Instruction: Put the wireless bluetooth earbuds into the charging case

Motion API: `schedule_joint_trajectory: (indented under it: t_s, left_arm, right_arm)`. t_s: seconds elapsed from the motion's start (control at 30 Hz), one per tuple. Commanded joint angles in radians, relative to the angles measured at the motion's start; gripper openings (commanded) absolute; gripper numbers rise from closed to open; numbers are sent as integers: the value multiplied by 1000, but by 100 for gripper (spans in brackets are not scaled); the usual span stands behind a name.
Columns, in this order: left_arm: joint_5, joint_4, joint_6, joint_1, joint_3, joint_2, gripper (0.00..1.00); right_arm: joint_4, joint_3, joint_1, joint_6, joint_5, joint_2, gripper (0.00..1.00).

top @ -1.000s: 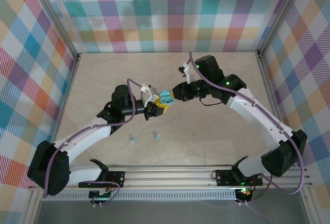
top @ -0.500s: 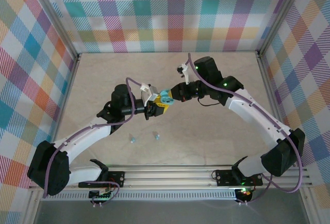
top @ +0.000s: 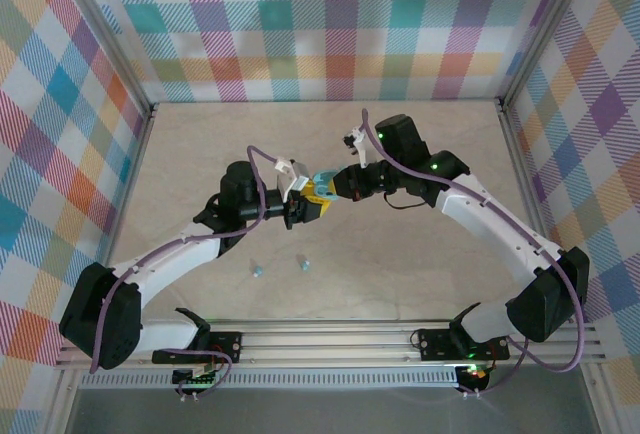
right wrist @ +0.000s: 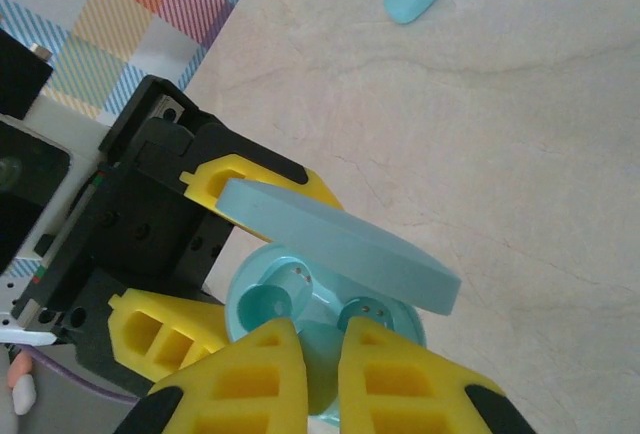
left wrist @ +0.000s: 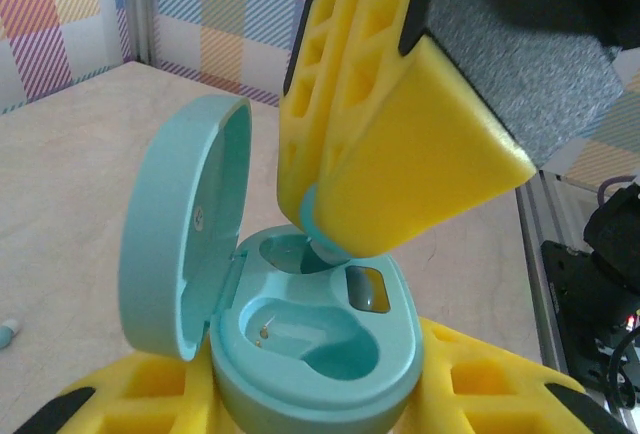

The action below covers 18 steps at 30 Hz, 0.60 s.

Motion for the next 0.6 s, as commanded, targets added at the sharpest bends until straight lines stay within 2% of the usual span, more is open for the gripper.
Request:
schedule_joint_trajectory:
  t_s: [0.0,0.17,0.57]
  left_arm:
    - [14,65,-12,2,41,-20,2]
    - [41,76,-17,1,37,-33,1]
    - [56,124,-49,-7,32,-42,1]
  right_arm:
    - [-12,-1,4,-35,24,-16,11]
    - [-30,17,3,-43,6,-2,12]
    - [-93,38,3,-70,7,3,24]
